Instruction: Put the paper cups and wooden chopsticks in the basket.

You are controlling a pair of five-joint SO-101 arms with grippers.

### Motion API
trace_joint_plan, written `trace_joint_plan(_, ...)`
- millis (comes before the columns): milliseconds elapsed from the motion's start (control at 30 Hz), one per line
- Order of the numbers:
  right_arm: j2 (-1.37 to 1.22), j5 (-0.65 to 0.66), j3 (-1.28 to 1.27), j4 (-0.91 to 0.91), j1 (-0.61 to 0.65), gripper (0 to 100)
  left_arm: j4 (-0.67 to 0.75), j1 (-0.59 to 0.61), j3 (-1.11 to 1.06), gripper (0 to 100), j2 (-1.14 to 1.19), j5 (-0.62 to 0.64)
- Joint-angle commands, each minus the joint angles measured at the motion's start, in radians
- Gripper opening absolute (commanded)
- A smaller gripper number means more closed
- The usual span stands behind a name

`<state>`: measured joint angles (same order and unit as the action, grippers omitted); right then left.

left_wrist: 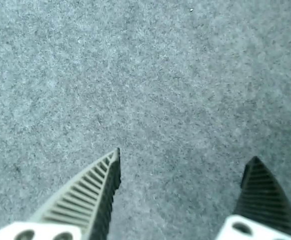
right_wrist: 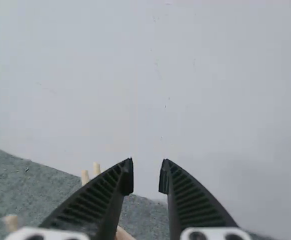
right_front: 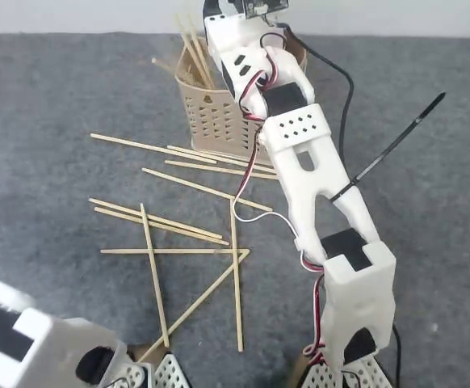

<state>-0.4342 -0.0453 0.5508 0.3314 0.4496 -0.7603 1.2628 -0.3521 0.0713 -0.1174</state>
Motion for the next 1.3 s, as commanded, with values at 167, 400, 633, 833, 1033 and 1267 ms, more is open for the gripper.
trace_joint_plan(167,0.289,0.009,0.014,0.303,0.012,5.8,0.021,0.005,0.01,36,-0.014,-0.005)
trace_joint_plan(400,0.591,-0.173,0.012,0.783,0.035,0.8,0.012,0.003,0.01,36,-0.017,-0.005)
trace_joint_plan(633,0.762,-0.264,0.012,1.187,0.054,0.9,-0.164,-0.054,0.062,36,-0.068,-0.005)
trace_joint_plan(833,0.799,-0.324,-0.084,1.409,0.061,0.9,-0.367,-0.21,0.031,36,-0.261,-0.005)
trace_joint_plan(1033,1.003,-0.334,-0.463,1.296,0.068,0.9,-0.493,-0.404,-0.153,36,-0.535,-0.005)
trace_joint_plan(1267,1.191,-0.292,-0.93,1.064,0.074,0.9,-0.52,-0.678,-0.427,36,-0.72,0.009)
